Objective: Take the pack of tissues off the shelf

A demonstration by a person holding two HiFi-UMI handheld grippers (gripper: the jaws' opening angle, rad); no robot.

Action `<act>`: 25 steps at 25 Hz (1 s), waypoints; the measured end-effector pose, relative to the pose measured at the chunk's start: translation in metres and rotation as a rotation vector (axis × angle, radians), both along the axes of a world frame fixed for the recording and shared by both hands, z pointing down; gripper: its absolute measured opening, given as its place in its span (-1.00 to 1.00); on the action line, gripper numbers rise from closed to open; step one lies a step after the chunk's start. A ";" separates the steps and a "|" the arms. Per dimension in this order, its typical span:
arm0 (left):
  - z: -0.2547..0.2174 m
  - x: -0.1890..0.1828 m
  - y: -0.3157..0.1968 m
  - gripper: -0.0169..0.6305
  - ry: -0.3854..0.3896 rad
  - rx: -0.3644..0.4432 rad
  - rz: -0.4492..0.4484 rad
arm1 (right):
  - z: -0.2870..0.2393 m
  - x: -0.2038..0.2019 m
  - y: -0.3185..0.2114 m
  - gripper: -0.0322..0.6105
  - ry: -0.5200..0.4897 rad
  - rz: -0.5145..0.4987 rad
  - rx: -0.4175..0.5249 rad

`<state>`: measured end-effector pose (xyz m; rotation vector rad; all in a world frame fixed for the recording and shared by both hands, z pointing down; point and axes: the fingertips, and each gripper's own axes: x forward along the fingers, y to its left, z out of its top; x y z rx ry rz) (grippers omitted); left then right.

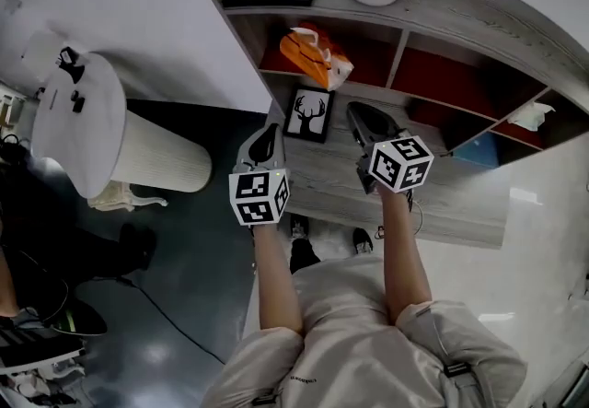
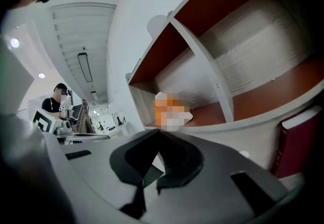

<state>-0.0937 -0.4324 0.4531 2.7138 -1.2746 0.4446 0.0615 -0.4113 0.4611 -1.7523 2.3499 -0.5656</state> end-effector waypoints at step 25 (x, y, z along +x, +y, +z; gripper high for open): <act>-0.006 0.062 -0.086 -0.92 0.047 0.011 0.396 | -0.035 -0.008 -0.080 -0.11 0.386 0.219 -0.051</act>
